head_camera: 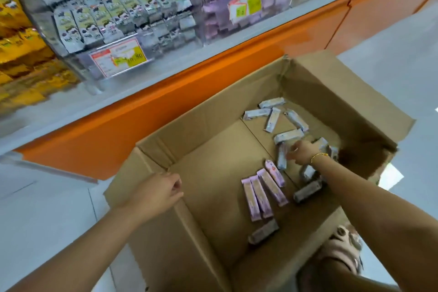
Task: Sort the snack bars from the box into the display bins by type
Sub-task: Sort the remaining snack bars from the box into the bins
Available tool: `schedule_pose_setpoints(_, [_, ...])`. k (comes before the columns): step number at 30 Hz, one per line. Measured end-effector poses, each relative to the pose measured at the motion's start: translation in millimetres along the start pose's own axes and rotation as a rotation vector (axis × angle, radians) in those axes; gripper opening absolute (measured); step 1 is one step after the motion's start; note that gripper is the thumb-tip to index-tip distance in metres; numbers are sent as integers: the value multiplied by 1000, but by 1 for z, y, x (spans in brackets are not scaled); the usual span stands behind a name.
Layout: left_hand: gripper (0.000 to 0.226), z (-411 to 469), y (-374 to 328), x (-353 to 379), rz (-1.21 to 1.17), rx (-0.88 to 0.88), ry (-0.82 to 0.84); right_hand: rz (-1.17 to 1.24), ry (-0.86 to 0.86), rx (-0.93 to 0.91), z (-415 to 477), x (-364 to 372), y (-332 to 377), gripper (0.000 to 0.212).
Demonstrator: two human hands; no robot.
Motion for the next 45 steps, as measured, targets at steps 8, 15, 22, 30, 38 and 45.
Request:
schedule_pose_setpoints(8, [37, 6, 6, 5, -11, 21, 231, 44, -30, 103, 28, 62, 0, 43])
schedule_pose_setpoints(15, [35, 12, 3, 5, 59, 32, 217, -363, 55, -93, 42, 35, 4, 45])
schedule_pose_setpoints(22, [34, 16, 1, 10, 99, -13, 212, -672, 437, -110, 45, 16, -55, 44])
schedule_pose_setpoints(30, [17, 13, -16, 7, 90, -75, 273, -735, 481, -108, 15, 38, -69, 36])
schedule_pose_setpoints(38, [19, 6, -39, -1, 18, -117, 327, -580, 572, -75, -18, 25, -49, 63])
schedule_pose_setpoints(45, [22, 14, -71, -39, -360, -42, 46, 371, 650, -378, -123, -39, 20, 50])
Point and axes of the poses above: each hand's wrist, its own z-axis towards the middle knuckle, its own x-axis out of the palm, y = z × x, the point moved 3 cm from there along z, towards the middle knuckle, and after that the axes turned 12 degrees about x, right-handed, at the moved point
